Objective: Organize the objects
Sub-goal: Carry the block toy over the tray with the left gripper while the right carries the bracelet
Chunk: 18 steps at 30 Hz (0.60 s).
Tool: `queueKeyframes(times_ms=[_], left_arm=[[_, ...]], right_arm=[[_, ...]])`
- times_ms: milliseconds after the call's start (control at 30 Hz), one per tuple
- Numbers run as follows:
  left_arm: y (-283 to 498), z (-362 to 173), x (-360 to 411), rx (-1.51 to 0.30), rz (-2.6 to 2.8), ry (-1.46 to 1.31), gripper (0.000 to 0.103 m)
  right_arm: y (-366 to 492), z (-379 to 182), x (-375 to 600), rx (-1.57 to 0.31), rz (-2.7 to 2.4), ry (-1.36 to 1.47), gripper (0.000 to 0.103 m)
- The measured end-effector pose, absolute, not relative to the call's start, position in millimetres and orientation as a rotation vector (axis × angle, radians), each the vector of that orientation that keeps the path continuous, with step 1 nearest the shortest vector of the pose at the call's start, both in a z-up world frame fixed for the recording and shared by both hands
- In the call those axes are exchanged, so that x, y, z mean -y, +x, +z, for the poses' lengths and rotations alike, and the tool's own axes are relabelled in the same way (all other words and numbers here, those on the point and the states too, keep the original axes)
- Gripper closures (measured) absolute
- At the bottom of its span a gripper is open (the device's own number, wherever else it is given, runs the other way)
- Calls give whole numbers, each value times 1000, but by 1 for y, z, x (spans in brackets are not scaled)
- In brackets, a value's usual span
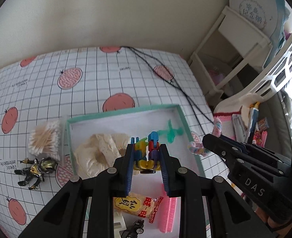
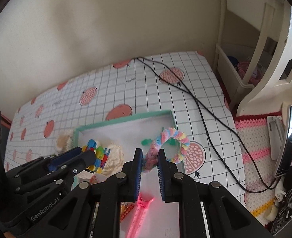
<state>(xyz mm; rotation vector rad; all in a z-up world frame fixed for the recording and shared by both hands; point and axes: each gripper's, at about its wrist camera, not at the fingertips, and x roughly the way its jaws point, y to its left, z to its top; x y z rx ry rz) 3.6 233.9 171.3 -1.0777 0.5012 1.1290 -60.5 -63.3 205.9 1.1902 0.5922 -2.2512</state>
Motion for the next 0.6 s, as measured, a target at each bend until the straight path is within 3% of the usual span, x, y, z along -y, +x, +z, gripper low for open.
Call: queueKeyframes(times_ms=[600], left_arm=[[16,126,-241,-603,1071,-1175,77]], right_arm=[[-75,171,68,-640,-2213,1298,86]])
